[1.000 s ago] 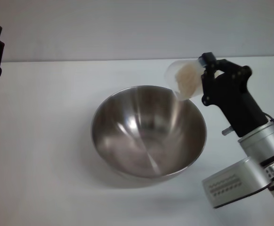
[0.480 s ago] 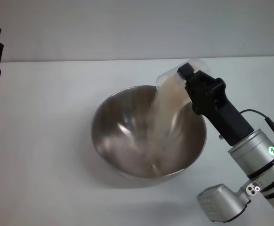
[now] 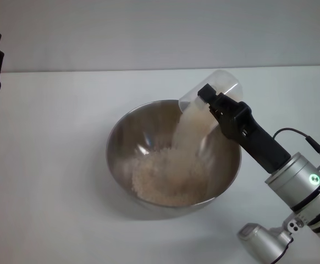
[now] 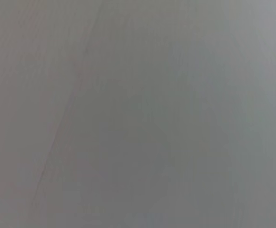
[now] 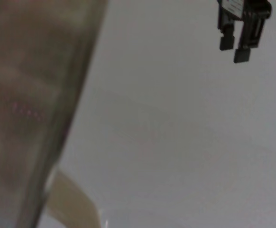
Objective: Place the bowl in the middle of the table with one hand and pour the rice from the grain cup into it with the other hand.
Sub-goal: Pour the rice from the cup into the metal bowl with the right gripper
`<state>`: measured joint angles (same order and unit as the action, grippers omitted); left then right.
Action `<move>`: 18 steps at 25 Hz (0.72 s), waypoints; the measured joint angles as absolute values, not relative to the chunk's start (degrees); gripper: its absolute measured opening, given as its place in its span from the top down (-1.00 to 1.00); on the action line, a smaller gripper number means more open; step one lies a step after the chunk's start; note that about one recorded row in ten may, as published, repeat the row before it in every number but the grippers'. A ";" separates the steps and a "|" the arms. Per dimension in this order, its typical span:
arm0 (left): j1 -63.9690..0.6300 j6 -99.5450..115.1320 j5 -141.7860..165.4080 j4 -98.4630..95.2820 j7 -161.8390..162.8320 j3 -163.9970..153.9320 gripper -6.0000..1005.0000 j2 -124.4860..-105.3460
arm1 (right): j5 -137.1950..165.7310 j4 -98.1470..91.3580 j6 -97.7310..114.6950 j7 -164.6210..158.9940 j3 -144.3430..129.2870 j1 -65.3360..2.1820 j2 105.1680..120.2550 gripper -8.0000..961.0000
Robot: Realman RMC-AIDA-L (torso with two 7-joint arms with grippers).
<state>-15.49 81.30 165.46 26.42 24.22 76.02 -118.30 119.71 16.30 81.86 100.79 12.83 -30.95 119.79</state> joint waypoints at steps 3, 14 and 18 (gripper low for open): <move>-15.46 81.30 165.47 26.37 24.66 76.02 0.02 -118.30 | 120.44 15.11 81.71 102.69 12.78 -31.39 119.79 0.96; -15.47 81.03 165.46 26.09 25.75 76.02 0.01 -118.30 | 125.07 12.89 81.69 108.32 12.83 -32.53 119.55 0.96; -15.47 81.03 165.44 26.10 25.75 76.02 0.01 -118.31 | 125.59 12.84 81.92 108.60 12.83 -32.42 119.53 0.96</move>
<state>-15.47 81.03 165.44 26.10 25.75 76.02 -118.31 125.59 12.84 81.92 108.60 12.83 -32.42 119.53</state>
